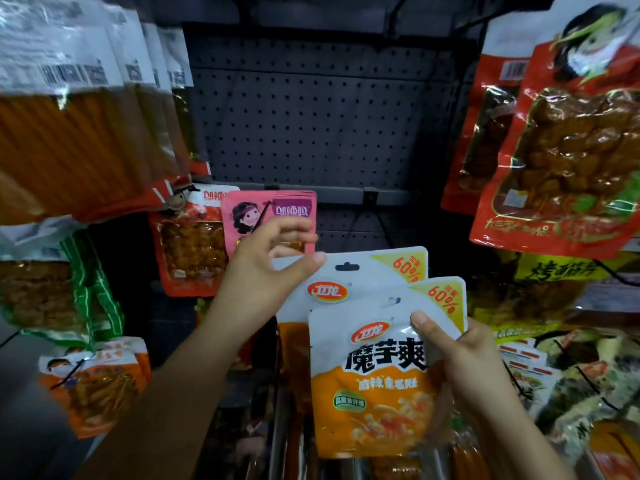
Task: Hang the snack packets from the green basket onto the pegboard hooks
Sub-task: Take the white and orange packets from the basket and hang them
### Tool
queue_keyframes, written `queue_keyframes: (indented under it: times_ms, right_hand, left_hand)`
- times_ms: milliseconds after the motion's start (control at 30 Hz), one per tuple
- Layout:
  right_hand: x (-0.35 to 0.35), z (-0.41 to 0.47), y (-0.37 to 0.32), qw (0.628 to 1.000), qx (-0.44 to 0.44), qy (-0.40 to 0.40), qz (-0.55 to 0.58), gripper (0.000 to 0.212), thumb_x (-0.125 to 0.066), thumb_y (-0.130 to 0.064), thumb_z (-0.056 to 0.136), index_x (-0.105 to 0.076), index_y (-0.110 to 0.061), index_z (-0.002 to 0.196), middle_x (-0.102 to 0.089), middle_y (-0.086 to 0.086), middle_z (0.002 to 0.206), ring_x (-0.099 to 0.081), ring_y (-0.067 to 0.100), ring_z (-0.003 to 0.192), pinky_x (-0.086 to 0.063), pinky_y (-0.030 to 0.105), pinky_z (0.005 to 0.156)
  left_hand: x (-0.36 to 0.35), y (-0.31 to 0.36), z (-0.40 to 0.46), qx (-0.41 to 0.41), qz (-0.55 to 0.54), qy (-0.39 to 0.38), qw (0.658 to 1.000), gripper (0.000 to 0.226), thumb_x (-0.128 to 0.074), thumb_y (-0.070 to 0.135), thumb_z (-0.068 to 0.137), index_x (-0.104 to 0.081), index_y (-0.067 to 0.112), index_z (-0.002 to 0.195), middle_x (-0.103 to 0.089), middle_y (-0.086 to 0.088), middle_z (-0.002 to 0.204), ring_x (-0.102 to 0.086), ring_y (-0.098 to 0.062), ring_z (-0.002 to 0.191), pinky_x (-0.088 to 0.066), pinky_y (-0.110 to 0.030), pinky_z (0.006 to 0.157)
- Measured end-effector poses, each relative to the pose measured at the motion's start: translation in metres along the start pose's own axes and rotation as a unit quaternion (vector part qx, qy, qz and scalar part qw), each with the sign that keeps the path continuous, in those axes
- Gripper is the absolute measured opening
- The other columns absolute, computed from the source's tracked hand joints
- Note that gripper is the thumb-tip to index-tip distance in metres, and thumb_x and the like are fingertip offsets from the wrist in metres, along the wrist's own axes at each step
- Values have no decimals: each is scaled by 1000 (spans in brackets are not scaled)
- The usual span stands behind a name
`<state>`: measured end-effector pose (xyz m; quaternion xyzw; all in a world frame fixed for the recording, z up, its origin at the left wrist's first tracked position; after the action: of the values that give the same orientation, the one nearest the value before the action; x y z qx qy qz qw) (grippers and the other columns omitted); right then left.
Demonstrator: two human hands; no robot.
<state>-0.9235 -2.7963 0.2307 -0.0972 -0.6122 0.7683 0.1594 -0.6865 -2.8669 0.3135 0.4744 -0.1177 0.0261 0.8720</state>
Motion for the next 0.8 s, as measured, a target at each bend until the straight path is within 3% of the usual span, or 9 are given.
queue_keyframes:
  times_ms: [67, 167, 300, 433, 500, 567, 700, 800]
  right_hand:
    - [4, -1, 6, 1000, -9, 4, -2, 32, -70, -40, 66, -73, -10, 75, -76, 8, 77, -73, 25, 73, -57, 39, 65]
    - [12, -3, 13, 1000, -11, 7, 12, 26, -69, -37, 68, -74, -13, 75, -76, 6, 78, -74, 23, 72, -57, 32, 61]
    - [22, -6, 15, 1000, 15, 0, -5, 10, -66, -33, 72, -72, -30, 65, -71, -10, 64, -67, 2, 58, -48, 11, 51]
    - [40, 0, 31, 999, 5, 35, -9, 28, -69, -37, 72, -71, -11, 78, -75, 1, 78, -71, 20, 72, -55, 26, 58]
    - [49, 5, 37, 998, -7, 60, 3, 31, -70, -39, 70, -72, -11, 82, -76, 2, 81, -72, 21, 75, -55, 32, 66]
    - [52, 10, 40, 998, -15, 60, 11, 23, -70, -41, 71, -75, -21, 83, -76, 0, 83, -73, 17, 77, -55, 30, 66]
    - [53, 16, 40, 998, -18, 53, 16, 14, -68, -43, 71, -72, -30, 66, -70, -10, 63, -65, 2, 57, -46, 12, 50]
    - [51, 20, 47, 998, -33, 50, 7, 17, -70, -39, 74, -73, -23, 72, -73, -2, 72, -70, 12, 68, -54, 26, 59]
  left_hand:
    - [-14, 10, 10, -38, 84, -77, 993, 18, -76, 29, 75, -67, 41, 85, -69, 25, 85, -63, 4, 71, -52, -14, 67]
    - [-37, 11, 21, -55, 148, -148, 976, 15, -72, 30, 78, -67, 41, 69, -66, 33, 71, -62, 11, 69, -47, -7, 61]
    - [-63, 0, 28, -21, 48, -204, 978, 17, -69, 24, 83, -68, 35, 69, -70, 23, 69, -64, 8, 65, -49, -10, 61]
    - [-86, -7, 34, -13, 15, -204, 979, 18, -69, 21, 83, -68, 34, 70, -70, 23, 68, -64, 8, 65, -47, -8, 60]
    - [-95, -9, 39, -11, 7, -194, 981, 18, -70, 22, 83, -69, 35, 70, -70, 24, 69, -64, 8, 67, -48, -8, 61]
    - [-102, -11, 41, -9, 7, -188, 982, 14, -69, 26, 83, -71, 36, 74, -71, 24, 75, -66, 6, 72, -50, -9, 65]
    - [-107, -18, 46, -10, 30, -186, 982, 14, -67, 29, 85, -70, 38, 75, -70, 28, 77, -65, 8, 78, -48, -7, 67]
    - [-109, -23, 47, -9, 44, -192, 980, 14, -65, 28, 86, -68, 39, 78, -70, 26, 77, -65, 7, 77, -48, -7, 66]
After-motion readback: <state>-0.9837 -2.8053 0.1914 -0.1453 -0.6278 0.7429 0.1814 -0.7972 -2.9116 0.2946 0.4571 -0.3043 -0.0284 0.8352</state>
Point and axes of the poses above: each hand's wrist, its own z-axis towards the middle knuckle, its own x-axis out of the back of the hand, y = z × x, the point moved 5 cm from there along z, towards the middle knuckle
